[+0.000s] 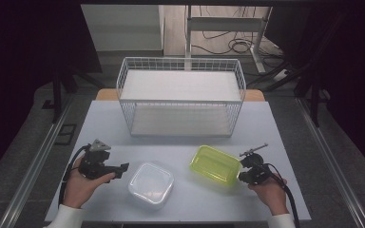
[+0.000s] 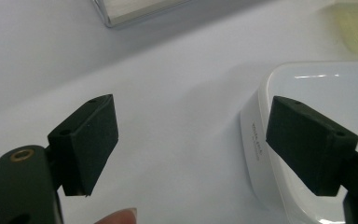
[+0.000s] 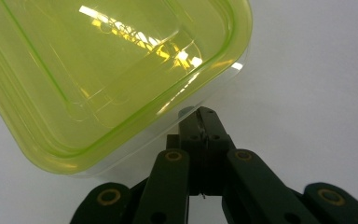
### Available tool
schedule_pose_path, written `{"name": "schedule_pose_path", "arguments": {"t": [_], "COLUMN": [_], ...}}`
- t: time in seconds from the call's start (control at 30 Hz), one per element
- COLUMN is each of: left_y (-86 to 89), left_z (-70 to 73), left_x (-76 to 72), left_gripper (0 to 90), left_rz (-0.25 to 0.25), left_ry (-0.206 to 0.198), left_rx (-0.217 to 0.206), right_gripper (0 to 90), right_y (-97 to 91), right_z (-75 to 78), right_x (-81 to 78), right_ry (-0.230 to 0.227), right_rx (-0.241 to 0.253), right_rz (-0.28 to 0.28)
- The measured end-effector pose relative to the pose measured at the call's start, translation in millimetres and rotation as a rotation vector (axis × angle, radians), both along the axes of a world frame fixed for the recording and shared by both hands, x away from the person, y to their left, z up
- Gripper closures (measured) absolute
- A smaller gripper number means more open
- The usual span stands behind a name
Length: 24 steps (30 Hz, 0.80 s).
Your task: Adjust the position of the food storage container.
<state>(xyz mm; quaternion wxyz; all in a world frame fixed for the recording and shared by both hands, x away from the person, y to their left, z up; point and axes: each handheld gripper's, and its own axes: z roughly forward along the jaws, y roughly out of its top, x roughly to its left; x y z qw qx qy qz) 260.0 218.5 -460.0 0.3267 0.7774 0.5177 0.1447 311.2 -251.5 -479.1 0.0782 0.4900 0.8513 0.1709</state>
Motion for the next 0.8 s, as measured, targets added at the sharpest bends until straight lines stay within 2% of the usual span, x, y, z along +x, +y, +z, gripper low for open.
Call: {"name": "schedule_pose_path", "arguments": {"t": [0.27, 0.47, 0.8], "left_y": [5.3, 2.8, 4.7], "left_z": [-0.9, -4.2, -2.7], "left_x": [-0.6, 0.7, -0.2], "left_gripper": [16.6, 16.2, 16.1], "left_rz": [0.014, -0.006, 0.004], "left_ry": [0.004, 0.014, 0.009], "left_rx": [-0.004, 0.007, 0.003], "right_gripper": [89.0, 89.0, 89.1], "right_y": [13.8, 20.9, 33.1], "right_z": [-1.7, -4.9, -6.5], "right_x": [7.3, 13.6, 21.2], "right_ry": [0.001, -0.007, -0.017], "right_rx": [0.006, 0.003, -0.017], "right_rz": [0.017, 0.026, 0.044]}}
